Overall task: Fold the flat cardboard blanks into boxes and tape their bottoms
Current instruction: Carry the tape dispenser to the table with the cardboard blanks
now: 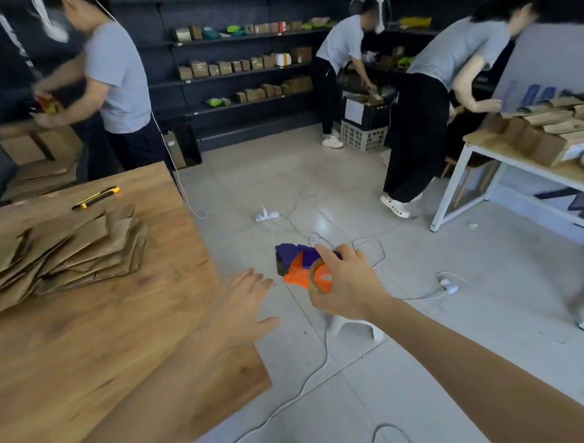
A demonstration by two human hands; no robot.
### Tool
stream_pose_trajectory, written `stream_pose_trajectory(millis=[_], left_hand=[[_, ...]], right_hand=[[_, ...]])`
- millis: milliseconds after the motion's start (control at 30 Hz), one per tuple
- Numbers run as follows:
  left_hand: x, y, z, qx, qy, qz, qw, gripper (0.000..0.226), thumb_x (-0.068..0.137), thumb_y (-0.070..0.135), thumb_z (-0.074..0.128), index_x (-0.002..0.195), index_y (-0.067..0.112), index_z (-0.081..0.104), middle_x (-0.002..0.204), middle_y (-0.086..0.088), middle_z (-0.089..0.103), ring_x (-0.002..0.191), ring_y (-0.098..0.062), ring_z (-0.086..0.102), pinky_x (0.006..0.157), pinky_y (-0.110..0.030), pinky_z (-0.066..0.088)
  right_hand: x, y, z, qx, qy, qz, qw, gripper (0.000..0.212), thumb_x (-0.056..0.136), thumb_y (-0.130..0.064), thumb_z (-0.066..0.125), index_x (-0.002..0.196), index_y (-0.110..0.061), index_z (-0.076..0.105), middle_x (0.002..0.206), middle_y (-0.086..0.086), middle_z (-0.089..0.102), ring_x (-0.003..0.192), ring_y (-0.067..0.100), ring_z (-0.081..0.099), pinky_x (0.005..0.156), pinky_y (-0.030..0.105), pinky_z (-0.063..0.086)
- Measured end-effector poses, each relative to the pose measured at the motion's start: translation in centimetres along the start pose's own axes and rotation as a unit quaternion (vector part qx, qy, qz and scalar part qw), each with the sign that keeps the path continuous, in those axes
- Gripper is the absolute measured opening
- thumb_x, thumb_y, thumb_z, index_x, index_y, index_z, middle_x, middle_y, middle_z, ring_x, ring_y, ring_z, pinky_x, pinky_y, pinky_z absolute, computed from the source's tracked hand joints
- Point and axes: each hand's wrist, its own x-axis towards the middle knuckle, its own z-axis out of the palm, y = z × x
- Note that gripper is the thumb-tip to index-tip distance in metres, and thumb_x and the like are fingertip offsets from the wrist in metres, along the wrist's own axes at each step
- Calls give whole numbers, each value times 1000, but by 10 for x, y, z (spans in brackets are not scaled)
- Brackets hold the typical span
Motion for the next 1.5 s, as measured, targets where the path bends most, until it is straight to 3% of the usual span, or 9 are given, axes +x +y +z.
stream_pose_trajectory(millis=[267,500,800,867,933,1000,1167,1300,1500], left_hand=[[94,-60,4,4,-4,-53,999,75,73,66,45,120,11,64,119,-10,65,116,-35,59,91,-47,48],[154,-88,12,-9,-3,-122,992,75,75,64,45,126,11,58,123,-6,59,119,-28,53,100,-41,44],[208,-92,4,38,-12,-246,968,66,70,64,47,110,16,68,104,-1,67,98,-23,65,82,-34,53],[211,-95,-2,11,-8,-276,961,71,73,65,45,122,18,63,120,-3,63,115,-25,58,93,-37,49],[212,-105,-7,2,-19,-323,946,78,76,68,42,139,22,48,143,-2,47,135,-22,39,108,-36,33],[213,-117,-10,7,-7,-361,932,82,76,69,38,144,22,41,149,-1,39,139,-21,31,112,-34,24],[220,-160,-13,16,1,-407,913,88,69,70,26,142,22,40,144,-1,43,135,-23,33,111,-35,25],[227,-217,-14,10,37,-438,898,67,66,60,44,115,17,60,108,-8,67,106,-34,63,89,-45,52],[233,-306,-9,-22,33,-497,867,80,68,66,40,128,17,59,129,-9,59,129,-35,47,105,-48,38]], right_hand=[[131,26,-4,-4,-21,-30,999,77,71,-48,62,138,-32,27,123,2,42,111,24,37,82,35,46],[241,53,6,6,-63,-105,992,76,70,-47,62,137,-30,29,122,5,43,112,27,40,87,37,46],[354,78,5,28,-87,-226,970,75,72,-43,63,139,-27,34,118,5,44,112,32,41,88,37,43],[374,72,7,30,-102,-243,964,74,72,-43,62,138,-28,33,118,5,45,113,32,41,88,37,42],[394,61,10,41,-103,-264,958,76,68,-45,60,138,-29,34,117,5,47,112,32,43,92,39,43],[414,47,16,49,-103,-288,951,78,64,-46,58,137,-29,36,115,6,48,108,32,45,92,41,44],[462,2,40,53,-120,-350,928,76,64,-42,62,134,-31,34,113,4,46,105,31,44,85,38,47],[509,-43,64,47,-129,-385,913,79,68,-44,61,139,-32,30,119,3,45,112,29,41,86,37,47],[585,-104,87,34,-158,-413,896,79,68,-46,64,138,-32,29,118,1,44,112,26,41,88,35,46]])
